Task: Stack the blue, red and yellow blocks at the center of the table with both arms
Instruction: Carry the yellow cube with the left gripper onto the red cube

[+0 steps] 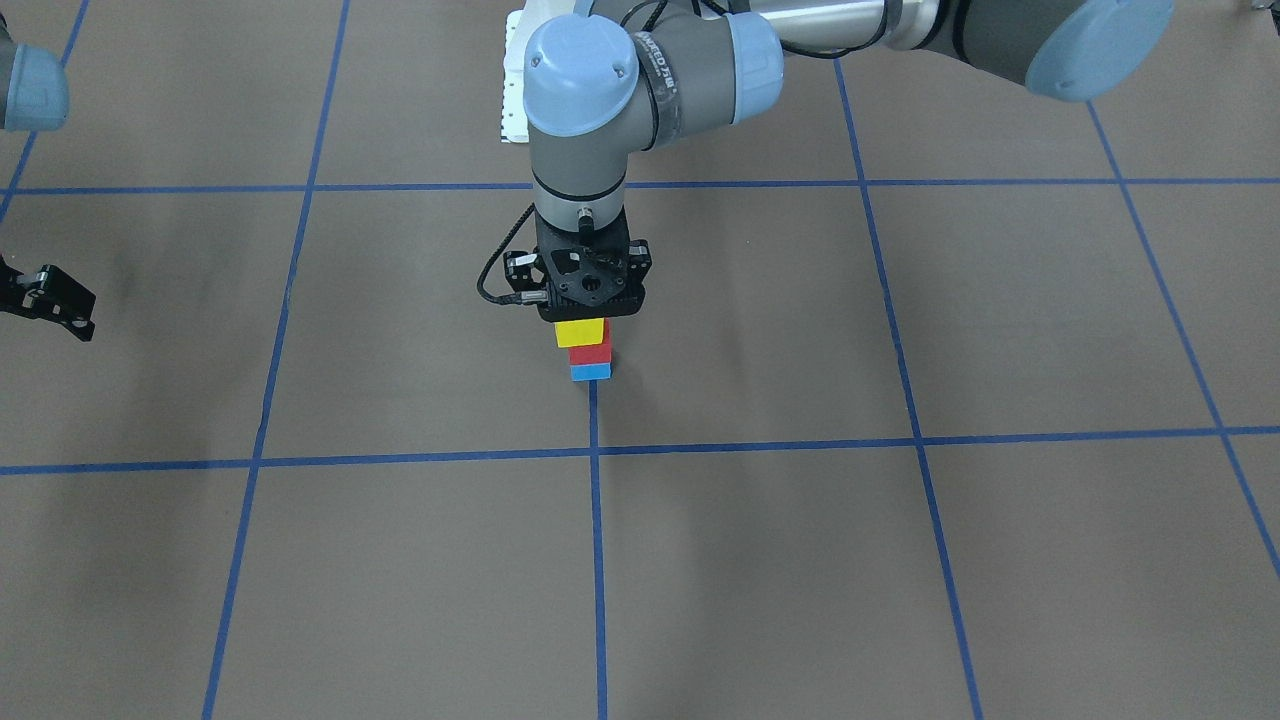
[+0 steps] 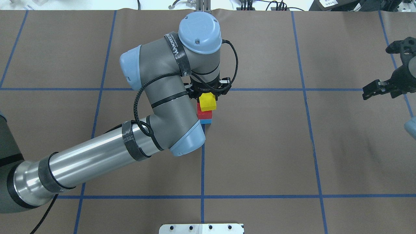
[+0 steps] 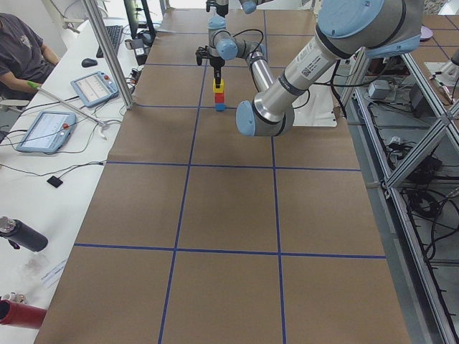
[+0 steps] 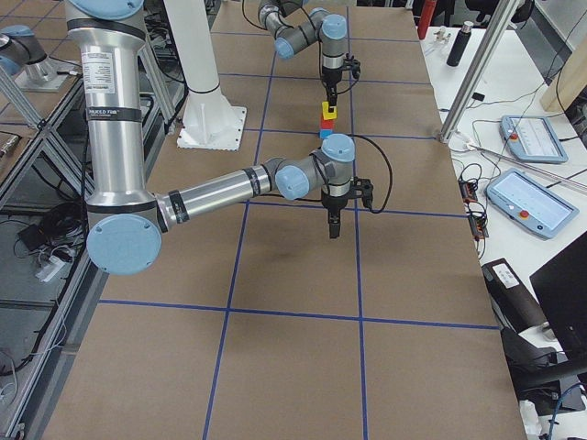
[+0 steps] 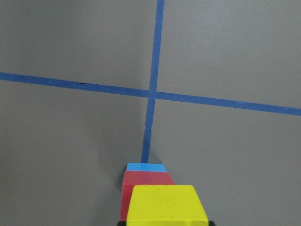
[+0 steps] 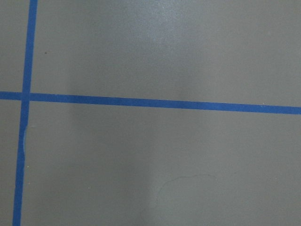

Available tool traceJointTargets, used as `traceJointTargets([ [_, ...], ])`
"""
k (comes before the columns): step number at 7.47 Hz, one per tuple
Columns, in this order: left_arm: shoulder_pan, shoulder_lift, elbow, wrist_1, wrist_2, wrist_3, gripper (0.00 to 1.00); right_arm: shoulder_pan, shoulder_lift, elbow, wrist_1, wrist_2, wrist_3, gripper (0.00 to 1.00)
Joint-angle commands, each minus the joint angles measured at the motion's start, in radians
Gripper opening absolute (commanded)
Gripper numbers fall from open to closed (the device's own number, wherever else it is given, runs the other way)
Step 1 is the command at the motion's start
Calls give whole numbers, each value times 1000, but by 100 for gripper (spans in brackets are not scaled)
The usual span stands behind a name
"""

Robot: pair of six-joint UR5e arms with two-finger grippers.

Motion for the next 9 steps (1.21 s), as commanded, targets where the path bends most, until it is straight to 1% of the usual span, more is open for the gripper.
traceJointTargets([
  [1,1,1,-1,37,2,9,0,0,0,-6,0,0,4,100],
  [4,-1,-2,-9,69,-2,8,0,0,0,-13,0,-2,1,100],
  [9,1,-8,13,60,-12,9,0,0,0,-15,0,0,1,100],
])
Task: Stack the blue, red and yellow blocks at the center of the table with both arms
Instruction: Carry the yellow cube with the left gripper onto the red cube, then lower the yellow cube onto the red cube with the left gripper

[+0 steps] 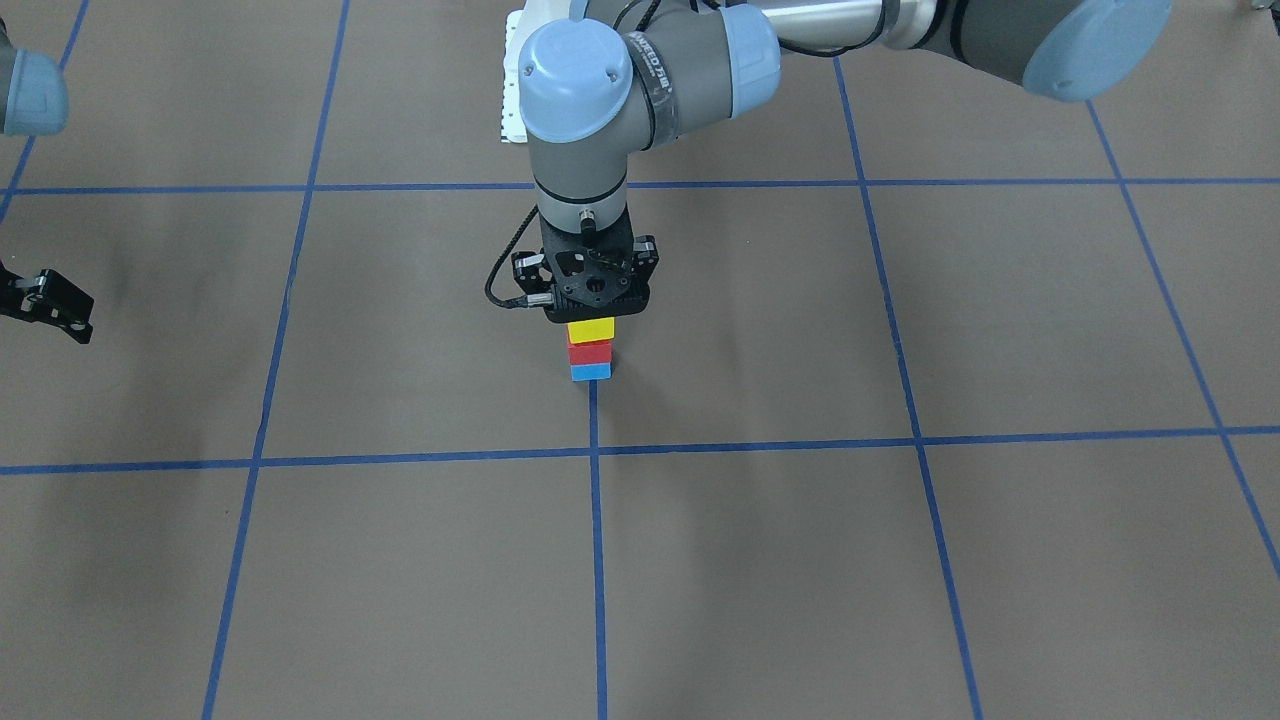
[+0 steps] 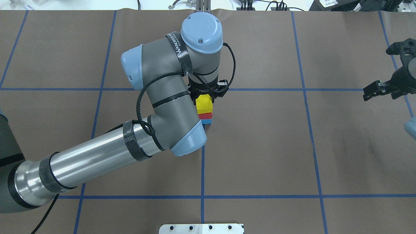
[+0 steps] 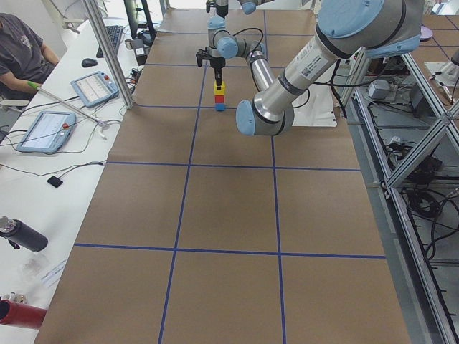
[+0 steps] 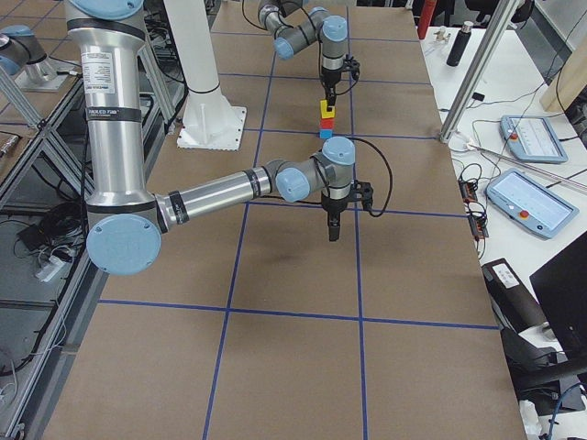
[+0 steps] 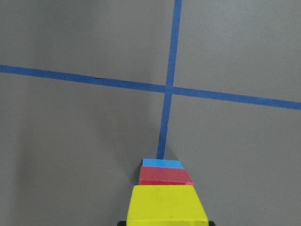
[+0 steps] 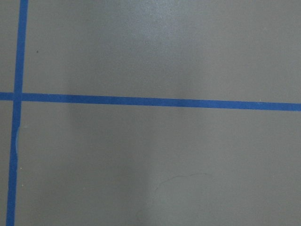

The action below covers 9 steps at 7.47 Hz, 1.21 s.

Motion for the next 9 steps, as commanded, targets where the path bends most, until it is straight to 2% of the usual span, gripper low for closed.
traceJointTargets([
  [1,0,-3,9,-2,-2,2,0,0,0,0,0,0,0,100],
  [9,0,-6,12,-2,-2,66,0,0,0,4,0,0,2,100],
])
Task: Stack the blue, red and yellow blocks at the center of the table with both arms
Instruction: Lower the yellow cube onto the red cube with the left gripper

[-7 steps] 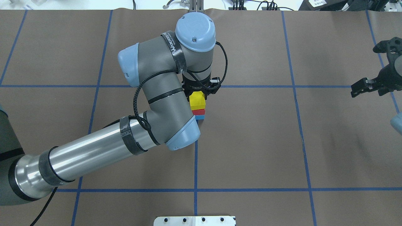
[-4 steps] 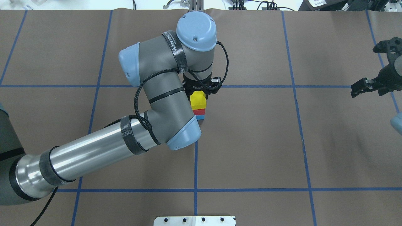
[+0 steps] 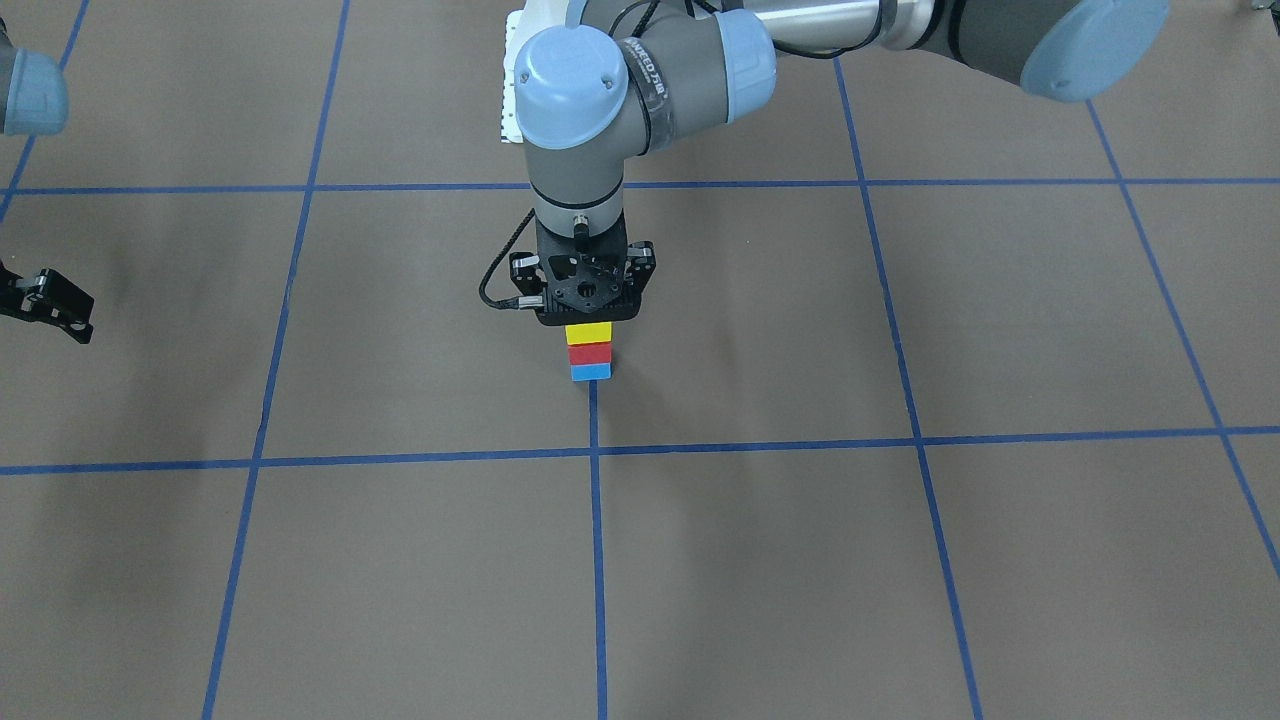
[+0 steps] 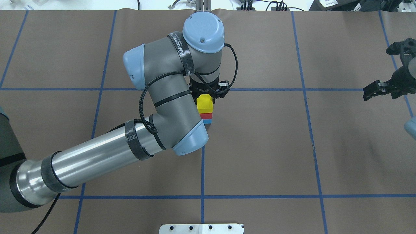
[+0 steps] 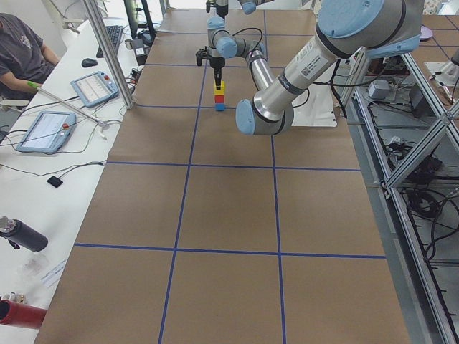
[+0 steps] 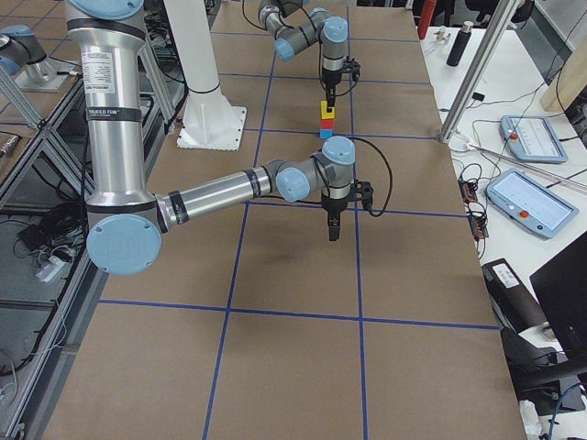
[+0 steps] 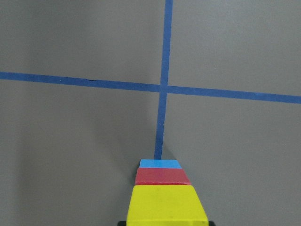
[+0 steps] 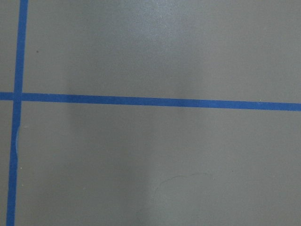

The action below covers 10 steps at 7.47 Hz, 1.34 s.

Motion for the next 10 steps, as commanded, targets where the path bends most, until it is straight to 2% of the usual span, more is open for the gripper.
traceJointTargets([
  [1,0,1,1,0,0,5,0,0,-2,3,0,0,2,100],
  [10,3,-3,7,2,-2,-7,0,-2,-2,-3,0,0,-3,100],
])
